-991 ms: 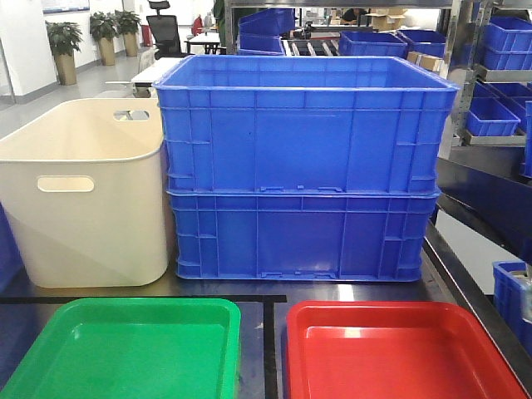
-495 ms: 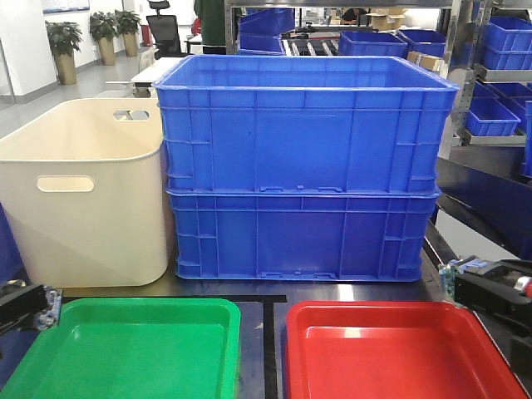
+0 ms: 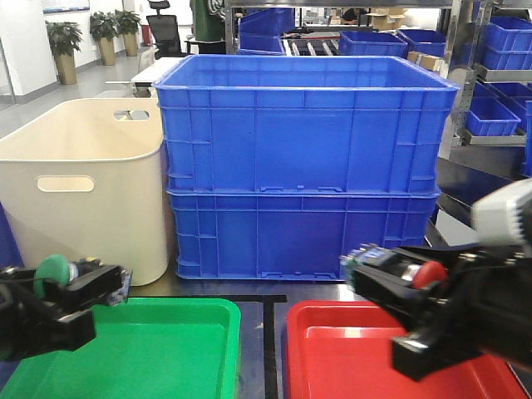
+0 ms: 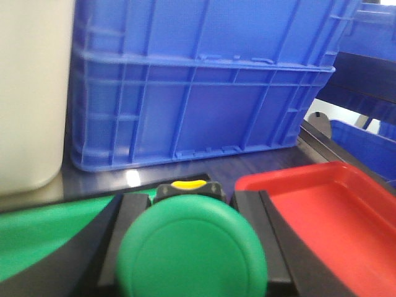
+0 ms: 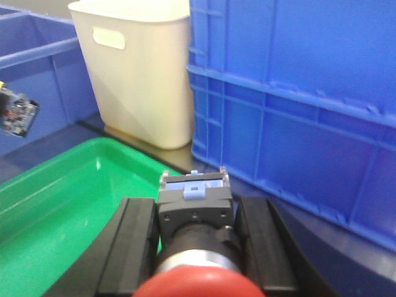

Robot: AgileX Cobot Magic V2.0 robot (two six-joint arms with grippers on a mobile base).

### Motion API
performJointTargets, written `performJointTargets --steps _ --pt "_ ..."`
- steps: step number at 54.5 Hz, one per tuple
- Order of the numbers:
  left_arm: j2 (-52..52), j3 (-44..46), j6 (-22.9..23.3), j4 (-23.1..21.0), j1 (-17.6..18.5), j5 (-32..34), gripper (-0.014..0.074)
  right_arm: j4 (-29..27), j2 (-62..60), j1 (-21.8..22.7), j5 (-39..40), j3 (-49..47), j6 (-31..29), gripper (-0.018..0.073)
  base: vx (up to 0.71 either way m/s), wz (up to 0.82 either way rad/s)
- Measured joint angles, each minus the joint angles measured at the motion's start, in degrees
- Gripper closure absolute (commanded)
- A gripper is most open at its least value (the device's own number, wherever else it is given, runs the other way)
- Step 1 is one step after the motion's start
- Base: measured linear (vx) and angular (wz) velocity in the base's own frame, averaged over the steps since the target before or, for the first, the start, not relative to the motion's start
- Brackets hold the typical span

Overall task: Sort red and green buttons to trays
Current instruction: 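Move left gripper over green tray and right gripper over red tray, then open both grippers to drop the buttons into the trays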

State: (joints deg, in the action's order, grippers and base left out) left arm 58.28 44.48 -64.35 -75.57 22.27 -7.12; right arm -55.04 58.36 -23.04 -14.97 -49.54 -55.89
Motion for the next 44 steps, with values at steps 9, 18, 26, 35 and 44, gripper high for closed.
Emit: performJointTargets --steps 9,18,26,35,44 --pt "5.1 0.6 -0.2 4.5 4.1 10.8 0.0594 0.2 5.1 -6.6 12.7 1.2 0.0 0.0568 0.0 0.0" --pt "10.1 0.6 -0.2 4.6 5.5 13.6 0.0594 -1.9 7.7 -7.0 23.9 8.2 0.0 0.0568 0.0 0.0" --pt "13.9 0.6 -0.2 4.6 5.6 13.6 0.0592 -7.5 7.7 -7.0 30.9 14.9 0.0 0.0566 0.0 0.0" --pt "17.3 0.6 -0.2 4.6 5.6 14.1 0.0585 -10.0 7.7 -7.0 31.5 18.2 0.0 0.056 0.0 0.0" --pt "19.6 0.6 -0.2 4.6 5.6 15.6 0.0531 -10.3 7.7 -7.0 32.4 18.4 0.0 0.0523 0.0 0.0"
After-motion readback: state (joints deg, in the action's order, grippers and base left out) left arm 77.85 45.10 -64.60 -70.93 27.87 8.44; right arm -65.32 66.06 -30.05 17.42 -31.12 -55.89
